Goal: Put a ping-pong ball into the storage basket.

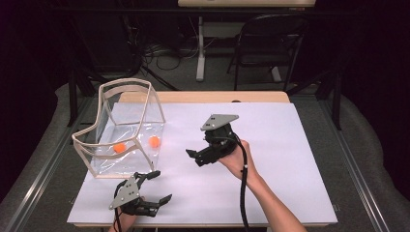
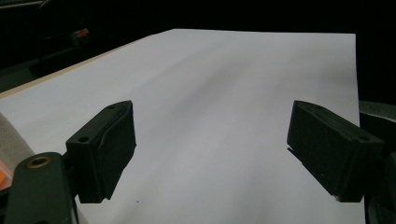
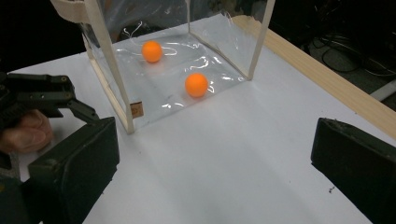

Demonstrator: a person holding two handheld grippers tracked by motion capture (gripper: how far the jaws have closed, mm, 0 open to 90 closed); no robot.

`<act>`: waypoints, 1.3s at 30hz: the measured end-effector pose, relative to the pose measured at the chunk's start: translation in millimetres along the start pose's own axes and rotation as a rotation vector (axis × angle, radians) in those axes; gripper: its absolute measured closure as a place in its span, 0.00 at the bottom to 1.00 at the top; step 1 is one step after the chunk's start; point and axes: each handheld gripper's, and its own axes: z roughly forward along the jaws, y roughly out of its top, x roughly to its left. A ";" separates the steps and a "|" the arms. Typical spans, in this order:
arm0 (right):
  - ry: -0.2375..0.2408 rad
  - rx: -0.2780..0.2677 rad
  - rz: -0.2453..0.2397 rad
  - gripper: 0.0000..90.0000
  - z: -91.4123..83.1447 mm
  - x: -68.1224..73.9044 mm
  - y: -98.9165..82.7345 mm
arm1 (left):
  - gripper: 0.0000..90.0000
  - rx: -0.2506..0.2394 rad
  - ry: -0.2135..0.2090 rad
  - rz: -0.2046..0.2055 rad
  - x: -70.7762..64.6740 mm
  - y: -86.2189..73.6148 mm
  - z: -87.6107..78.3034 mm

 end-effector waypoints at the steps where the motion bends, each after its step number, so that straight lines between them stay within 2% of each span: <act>1: -0.002 -0.002 0.001 0.01 -2.0 0.5 -3.8 | 0.17 -0.001 0.000 0.000 -0.1 0.1 0.1; 9: -0.013 -0.014 -0.002 0.00 -17.9 2.6 -30.6 | 0.17 0.001 -0.001 0.002 -0.2 0.2 0.3; 21: -0.040 -0.072 0.000 0.00 -33.2 5.0 -68.3 | 0.17 -0.001 0.004 0.001 0.0 -0.3 -0.6; 28: -0.029 -0.076 0.010 0.00 -38.5 3.5 -94.8 | 0.17 0.004 -0.002 0.000 -0.7 -0.5 0.7; 36: -0.031 -0.076 -0.003 0.00 -43.9 1.9 -123.5 | 0.17 0.003 -0.002 -0.005 -1.1 -1.0 1.4; 39: -0.040 -0.050 -0.011 0.00 -43.9 0.9 -132.8 | 0.17 0.002 0.001 -0.005 -1.0 -1.1 1.1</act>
